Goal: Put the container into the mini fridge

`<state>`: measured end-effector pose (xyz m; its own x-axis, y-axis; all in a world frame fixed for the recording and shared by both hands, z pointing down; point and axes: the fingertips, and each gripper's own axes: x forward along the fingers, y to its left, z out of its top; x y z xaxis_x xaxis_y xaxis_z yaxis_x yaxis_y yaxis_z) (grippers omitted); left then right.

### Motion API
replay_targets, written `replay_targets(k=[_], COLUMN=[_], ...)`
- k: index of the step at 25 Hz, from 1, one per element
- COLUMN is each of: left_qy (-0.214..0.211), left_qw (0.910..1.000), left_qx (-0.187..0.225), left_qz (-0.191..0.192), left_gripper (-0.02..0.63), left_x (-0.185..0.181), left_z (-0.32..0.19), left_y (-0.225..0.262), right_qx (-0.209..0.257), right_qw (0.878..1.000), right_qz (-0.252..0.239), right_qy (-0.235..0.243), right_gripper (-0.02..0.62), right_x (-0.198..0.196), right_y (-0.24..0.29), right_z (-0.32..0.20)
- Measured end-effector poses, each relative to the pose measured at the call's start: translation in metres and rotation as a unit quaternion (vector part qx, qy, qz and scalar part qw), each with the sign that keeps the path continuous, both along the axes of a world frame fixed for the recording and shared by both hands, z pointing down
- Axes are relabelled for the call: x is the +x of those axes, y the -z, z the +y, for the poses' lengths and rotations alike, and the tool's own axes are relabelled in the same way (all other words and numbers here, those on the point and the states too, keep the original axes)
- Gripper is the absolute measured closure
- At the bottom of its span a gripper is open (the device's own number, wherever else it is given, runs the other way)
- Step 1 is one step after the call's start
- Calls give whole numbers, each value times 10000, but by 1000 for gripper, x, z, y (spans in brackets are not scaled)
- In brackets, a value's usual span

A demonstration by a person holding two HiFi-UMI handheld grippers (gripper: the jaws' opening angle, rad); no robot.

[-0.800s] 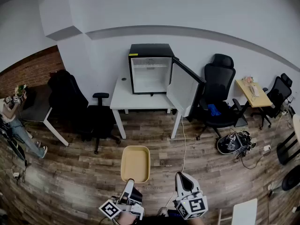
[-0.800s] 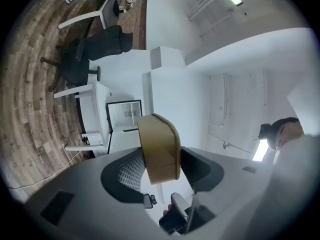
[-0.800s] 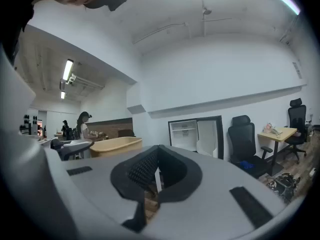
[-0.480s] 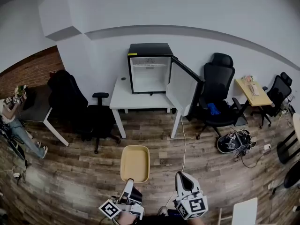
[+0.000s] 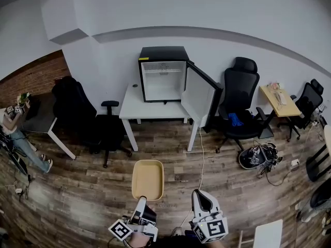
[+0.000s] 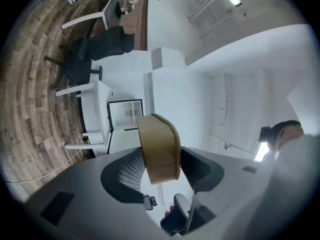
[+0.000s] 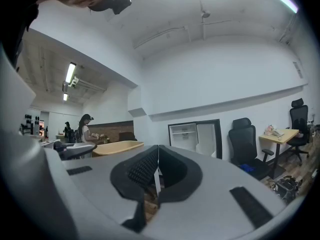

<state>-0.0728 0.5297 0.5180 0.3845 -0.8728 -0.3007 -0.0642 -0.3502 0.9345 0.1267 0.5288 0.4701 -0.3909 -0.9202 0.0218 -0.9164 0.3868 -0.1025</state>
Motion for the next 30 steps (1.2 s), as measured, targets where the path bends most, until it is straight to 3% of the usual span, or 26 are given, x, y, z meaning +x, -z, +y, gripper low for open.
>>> replay_targets(k=[7, 15, 21, 30], left_qy=[167, 337, 234, -74], left_qw=[9999, 9994, 9995, 9998], left_qx=[-3, -101, -168, 20], left_qz=[21, 59, 101, 156], left_gripper=[380, 380, 380, 380], left_x=[31, 37, 32, -1], left_z=[-5, -33, -96, -248], left_y=[1, -4, -18, -3], right_qx=[-13, -81, -103, -21], right_qw=[9998, 9994, 9996, 9997], right_qz=[32, 82, 164, 243], right_qy=[196, 311, 217, 56], right_gripper=[580, 580, 580, 580], right_x=[28, 38, 33, -13], right_y=[-2, -10, -20, -8], right_z=[-6, -38, -94, -229])
